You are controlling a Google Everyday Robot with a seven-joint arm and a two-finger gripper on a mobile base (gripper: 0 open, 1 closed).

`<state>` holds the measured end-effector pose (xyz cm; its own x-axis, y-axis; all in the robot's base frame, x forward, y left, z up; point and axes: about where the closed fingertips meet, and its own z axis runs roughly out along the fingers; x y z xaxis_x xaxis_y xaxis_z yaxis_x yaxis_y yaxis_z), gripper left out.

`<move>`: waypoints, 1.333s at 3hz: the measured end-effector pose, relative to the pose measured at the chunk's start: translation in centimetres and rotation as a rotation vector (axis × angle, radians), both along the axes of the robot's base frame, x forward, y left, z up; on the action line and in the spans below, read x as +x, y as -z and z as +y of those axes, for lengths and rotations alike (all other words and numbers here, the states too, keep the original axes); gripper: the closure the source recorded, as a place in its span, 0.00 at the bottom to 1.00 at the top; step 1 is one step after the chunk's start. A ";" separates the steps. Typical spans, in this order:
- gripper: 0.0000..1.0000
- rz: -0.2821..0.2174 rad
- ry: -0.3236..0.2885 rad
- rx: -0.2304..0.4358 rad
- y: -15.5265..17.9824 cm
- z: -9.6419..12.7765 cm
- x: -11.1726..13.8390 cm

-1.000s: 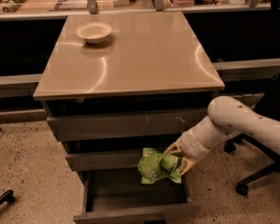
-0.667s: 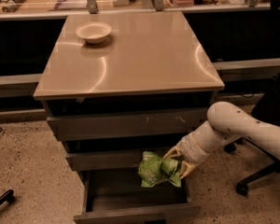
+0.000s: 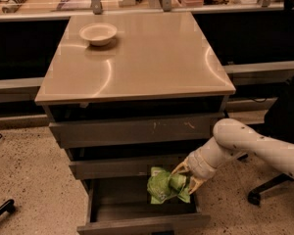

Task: Place green rice chip bag into bottom drawer

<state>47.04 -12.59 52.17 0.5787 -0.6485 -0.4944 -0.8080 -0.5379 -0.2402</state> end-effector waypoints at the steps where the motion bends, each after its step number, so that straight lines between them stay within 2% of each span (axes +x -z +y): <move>1: 1.00 -0.013 -0.029 -0.005 7.1 -0.9 0.6; 2: 1.00 0.016 -0.033 0.016 15.1 -1.6 1.1; 3: 1.00 0.052 -0.029 0.035 17.3 -1.0 0.1; 4: 1.00 0.039 -0.029 0.027 18.4 -1.3 0.0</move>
Offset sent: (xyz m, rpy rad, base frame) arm 0.0186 -0.0260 -0.2556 0.0472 0.0595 0.0287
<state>47.08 -13.89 33.77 0.5767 -0.6180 -0.5344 -0.8015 -0.5548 -0.2233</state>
